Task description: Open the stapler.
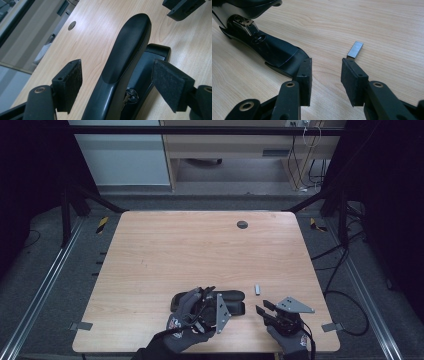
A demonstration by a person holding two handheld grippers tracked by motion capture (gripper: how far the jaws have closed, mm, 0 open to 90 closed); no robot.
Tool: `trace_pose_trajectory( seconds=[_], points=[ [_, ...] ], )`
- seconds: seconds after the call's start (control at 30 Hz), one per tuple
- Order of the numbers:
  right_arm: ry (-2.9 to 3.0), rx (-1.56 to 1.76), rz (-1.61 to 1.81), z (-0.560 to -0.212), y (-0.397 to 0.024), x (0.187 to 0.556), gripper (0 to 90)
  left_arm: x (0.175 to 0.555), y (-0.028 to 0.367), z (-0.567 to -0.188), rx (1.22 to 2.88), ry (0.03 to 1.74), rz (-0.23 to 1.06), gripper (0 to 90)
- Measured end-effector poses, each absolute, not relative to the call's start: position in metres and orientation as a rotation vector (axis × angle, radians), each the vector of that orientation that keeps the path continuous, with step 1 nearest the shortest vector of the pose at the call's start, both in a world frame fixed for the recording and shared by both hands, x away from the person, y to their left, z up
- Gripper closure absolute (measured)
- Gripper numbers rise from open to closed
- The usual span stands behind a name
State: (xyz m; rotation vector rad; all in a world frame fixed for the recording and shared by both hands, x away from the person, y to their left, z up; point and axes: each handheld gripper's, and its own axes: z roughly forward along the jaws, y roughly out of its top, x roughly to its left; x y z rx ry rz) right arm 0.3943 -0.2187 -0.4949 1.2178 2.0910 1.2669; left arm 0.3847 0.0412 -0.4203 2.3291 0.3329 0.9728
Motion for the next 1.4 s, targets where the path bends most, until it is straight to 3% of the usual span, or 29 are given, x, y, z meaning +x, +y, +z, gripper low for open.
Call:
trace_pose_trajectory(
  seconds=[0.47,1.0,1.4],
  points=[
    [2.091,1.219,1.258,-0.497,-0.215,0.394,65.5,0.387,0.028,-0.436,2.375,0.257,1.122,28.1],
    [2.099,1.198,1.249,-0.496,-0.213,0.391,90.0,0.393,0.017,-0.444,2.426,0.212,1.208,36.7],
    [2.123,1.184,1.256,-0.497,-0.205,0.393,90.0,0.397,0.011,-0.449,2.448,0.181,1.256,43.4]
  ],
)
